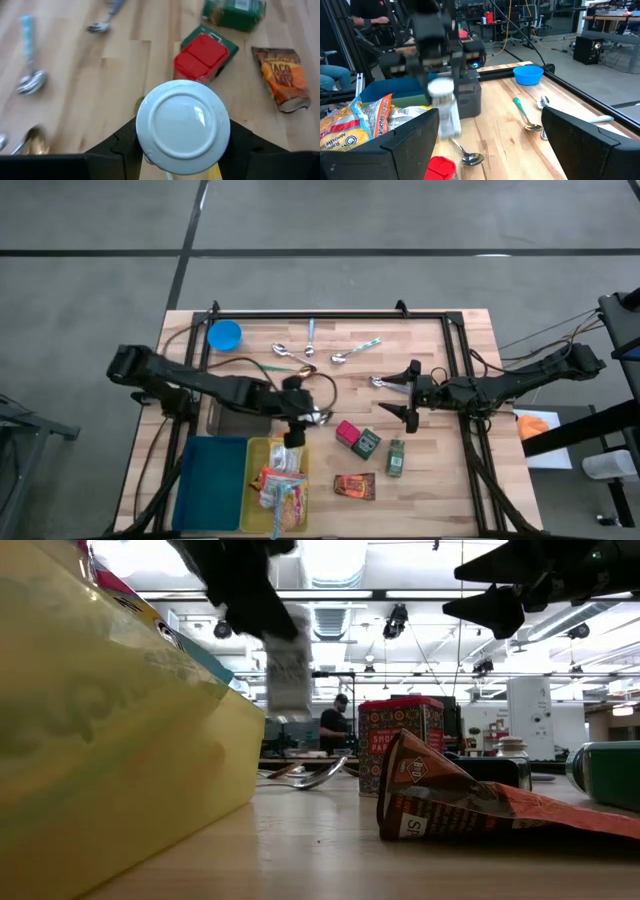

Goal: Pick & Place Food Item
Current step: Put the white seasoning bottle into the blue bin

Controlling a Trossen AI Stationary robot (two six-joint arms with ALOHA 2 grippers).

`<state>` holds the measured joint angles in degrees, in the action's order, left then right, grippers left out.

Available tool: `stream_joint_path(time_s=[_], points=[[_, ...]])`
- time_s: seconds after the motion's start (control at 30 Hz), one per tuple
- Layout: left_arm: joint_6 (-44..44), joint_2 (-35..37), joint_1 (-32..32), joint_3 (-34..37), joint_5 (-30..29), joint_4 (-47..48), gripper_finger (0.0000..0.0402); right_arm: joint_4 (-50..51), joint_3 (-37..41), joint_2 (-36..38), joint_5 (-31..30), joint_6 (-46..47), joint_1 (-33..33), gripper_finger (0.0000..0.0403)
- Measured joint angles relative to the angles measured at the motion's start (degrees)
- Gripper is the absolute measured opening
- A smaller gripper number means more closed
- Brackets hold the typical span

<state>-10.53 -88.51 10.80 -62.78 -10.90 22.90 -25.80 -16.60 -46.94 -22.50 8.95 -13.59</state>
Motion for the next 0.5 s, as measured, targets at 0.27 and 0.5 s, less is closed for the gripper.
stream_joint_path(time_s=[0.27,0.5], points=[[-19.02,12.09,6.4,0.0,-12.24,16.76,0.0181,0.45,0.0,0.0,0.01,0.0,-0.02,0.0349],[-45.54,17.54,17.97,0.0,-19.54,33.42,0.0181,0.43,0.0,0.0,0.01,0.0,0.0,0.0349]])
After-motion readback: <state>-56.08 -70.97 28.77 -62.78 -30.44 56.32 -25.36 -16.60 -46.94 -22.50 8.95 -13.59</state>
